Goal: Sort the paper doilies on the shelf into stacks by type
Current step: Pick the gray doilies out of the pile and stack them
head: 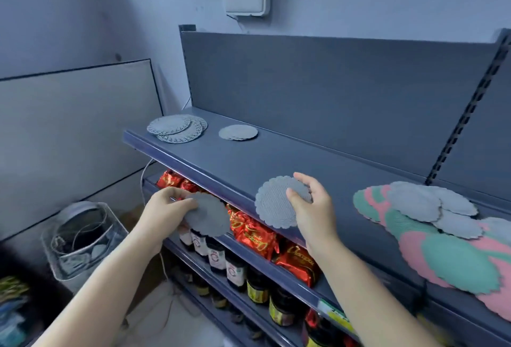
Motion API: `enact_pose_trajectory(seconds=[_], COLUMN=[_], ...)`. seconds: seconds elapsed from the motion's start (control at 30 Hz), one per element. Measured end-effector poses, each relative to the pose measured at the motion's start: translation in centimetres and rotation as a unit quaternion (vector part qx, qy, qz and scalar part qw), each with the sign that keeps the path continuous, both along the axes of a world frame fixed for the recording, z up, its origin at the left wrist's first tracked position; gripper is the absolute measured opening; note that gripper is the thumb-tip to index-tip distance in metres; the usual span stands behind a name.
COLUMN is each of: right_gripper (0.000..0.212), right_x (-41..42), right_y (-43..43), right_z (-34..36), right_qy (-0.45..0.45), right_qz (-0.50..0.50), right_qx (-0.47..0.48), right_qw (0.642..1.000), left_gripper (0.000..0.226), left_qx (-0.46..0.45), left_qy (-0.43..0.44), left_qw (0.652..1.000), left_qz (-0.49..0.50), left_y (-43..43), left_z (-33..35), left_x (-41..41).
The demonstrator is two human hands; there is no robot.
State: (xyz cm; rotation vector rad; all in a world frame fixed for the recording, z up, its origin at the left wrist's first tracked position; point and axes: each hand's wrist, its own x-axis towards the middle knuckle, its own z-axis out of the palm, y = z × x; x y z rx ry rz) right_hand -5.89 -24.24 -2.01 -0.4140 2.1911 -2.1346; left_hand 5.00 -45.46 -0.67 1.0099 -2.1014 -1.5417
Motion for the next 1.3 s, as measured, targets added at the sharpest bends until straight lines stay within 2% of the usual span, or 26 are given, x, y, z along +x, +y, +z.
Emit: enact_pose_trajectory(seconds=[0.17, 0.27, 0.4, 0.53, 0.6, 0.67, 0.73, 0.8, 0.87, 0.97, 1.07, 1.17, 1.3], right_gripper=[0.023, 0.02, 0.018, 0.03, 0.031, 0.028, 0.028, 0.03, 0.036, 0.054, 0.071, 0.067, 0.052], right_x=[-3.5, -7.3, -13.4, -18.4, -20.6, -22.5, -24.0, -25.2, -26.1, -27.0, -26.3, -23.8, -19.3], right_y=[-3.9, -6.0, -9.1, -12.1, -13.4, -14.7, -16.3, -18.5, -20.9, -22.7, -21.7, -19.6, -15.1], right_z=[-0.2, 0.2, 0.3, 0.3, 0.4, 0.4, 0.5, 0.4, 0.0, -1.3, -1.1, 0.1, 0.5], right_qy=[-0.042, -0.057, -0.082, -0.133, -0.162, -0.19, -0.208, -0.209, -0.198, -0.132, -0.033, 0.015, 0.025], right_qz=[-0.025, -0.038, -0.054, -0.047, -0.05, -0.05, -0.054, -0.053, -0.042, -0.032, -0.029, -0.013, -0.034], right_qx=[-0.003, 0.0, -0.013, -0.037, -0.066, -0.124, -0.171, -0.178, -0.13, 0.068, 0.254, 0.353, 0.427], right_qw=[0.999, 0.998, 0.995, 0.989, 0.983, 0.973, 0.962, 0.96, 0.971, 0.988, 0.966, 0.935, 0.903], left_gripper=[0.019, 0.03, 0.031, 0.035, 0.036, 0.039, 0.041, 0.037, 0.032, 0.034, 0.045, 0.053, 0.056], left_qx=[0.087, 0.128, 0.166, 0.189, 0.148, -0.001, -0.168, -0.204, -0.209, -0.272, -0.337, -0.426, -0.523], left_qy=[0.066, 0.108, 0.16, 0.144, 0.106, 0.045, -0.017, -0.014, 0.0, -0.007, -0.032, -0.064, -0.054], left_qw=[0.993, 0.984, 0.971, 0.966, 0.976, 0.99, 0.976, 0.966, 0.959, 0.934, 0.898, 0.841, 0.771], left_qz=[-0.045, -0.053, -0.069, -0.104, -0.119, -0.133, -0.139, -0.16, -0.188, -0.23, -0.281, -0.328, -0.36], left_y=[-5.3, -8.0, -10.8, -13.6, -15.0, -16.3, -17.4, -18.0, -18.3, -19.3, -19.8, -18.1, -12.8], left_z=[0.3, 0.4, 0.2, -0.4, -1.2, -2.0, -2.5, -2.5, -2.4, -2.7, -2.5, -1.9, -0.8], left_x=[-5.2, -10.6, -18.8, -26.4, -29.3, -31.4, -32.4, -32.5, -32.2, -31.2, -30.1, -29.6, -29.5])
